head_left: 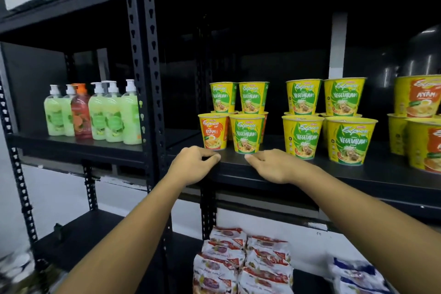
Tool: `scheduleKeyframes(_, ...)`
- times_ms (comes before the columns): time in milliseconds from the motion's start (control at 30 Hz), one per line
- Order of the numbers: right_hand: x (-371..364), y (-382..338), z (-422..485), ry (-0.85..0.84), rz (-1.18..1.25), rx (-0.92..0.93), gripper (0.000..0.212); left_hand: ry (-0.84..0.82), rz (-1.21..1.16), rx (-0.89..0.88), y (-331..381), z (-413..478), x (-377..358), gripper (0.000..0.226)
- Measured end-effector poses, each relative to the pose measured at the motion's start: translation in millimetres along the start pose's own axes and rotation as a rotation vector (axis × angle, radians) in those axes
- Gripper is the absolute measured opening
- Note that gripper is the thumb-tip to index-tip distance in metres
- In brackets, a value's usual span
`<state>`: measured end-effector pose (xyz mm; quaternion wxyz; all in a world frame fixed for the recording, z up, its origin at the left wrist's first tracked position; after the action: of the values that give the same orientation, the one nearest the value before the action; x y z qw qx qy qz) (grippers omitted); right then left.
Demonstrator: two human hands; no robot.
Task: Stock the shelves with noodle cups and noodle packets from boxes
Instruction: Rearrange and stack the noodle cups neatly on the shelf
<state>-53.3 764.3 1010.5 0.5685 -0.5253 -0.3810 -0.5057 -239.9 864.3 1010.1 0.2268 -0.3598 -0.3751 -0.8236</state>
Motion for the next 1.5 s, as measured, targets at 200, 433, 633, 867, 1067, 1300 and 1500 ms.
scheduleKeyframes(200,19.6,7.1,23.4,0.186,0.251,-0.26,0.081,0.061,-0.129,-0.002,-34.5,33.7,29.6,0.03)
scheduleKeyframes(433,28.7,13.5,48.5,0.441,0.609,-0.336,0.097,-0.067,-0.462,0.028,-37.8,81.5,21.5,0.102)
scheduleKeyframes(633,19.7,13.3,58.6,0.517,0.798,-0.265,0.086,-0.173,-0.719,-0.045,-32.6,106.8,-1.2,0.088)
scheduleKeyframes(867,17.0,19.7,64.2,0.534,0.789,-0.254,0.086,-0.174,-0.676,-0.096,-44.2,114.7,-11.7,0.077)
scheduleKeyframes(1067,14.6,24.5,68.3,0.519,0.776,-0.245,0.089,-0.206,-0.749,-0.087,-50.0,119.4,-16.2,0.078)
scheduleKeyframes(1300,12.8,21.8,68.9,0.496,0.757,-0.243,0.084,-0.204,-0.736,-0.091,-51.2,118.5,-16.4,0.075)
scheduleKeyframes(1500,14.0,21.2,66.3,0.508,0.733,-0.251,0.077,-0.192,-0.716,-0.099,-50.0,115.7,-13.5,0.075)
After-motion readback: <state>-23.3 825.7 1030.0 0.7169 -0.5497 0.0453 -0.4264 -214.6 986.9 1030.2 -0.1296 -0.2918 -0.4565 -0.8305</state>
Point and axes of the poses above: each hand's wrist, its own z-axis towards the middle knuckle, its own x-axis out of the back of the hand, y = z × x, the point moved 9 cm from there along z, towards the middle knuckle, and after that the axes turned 1 degree about -y, right-handed, at the moved point
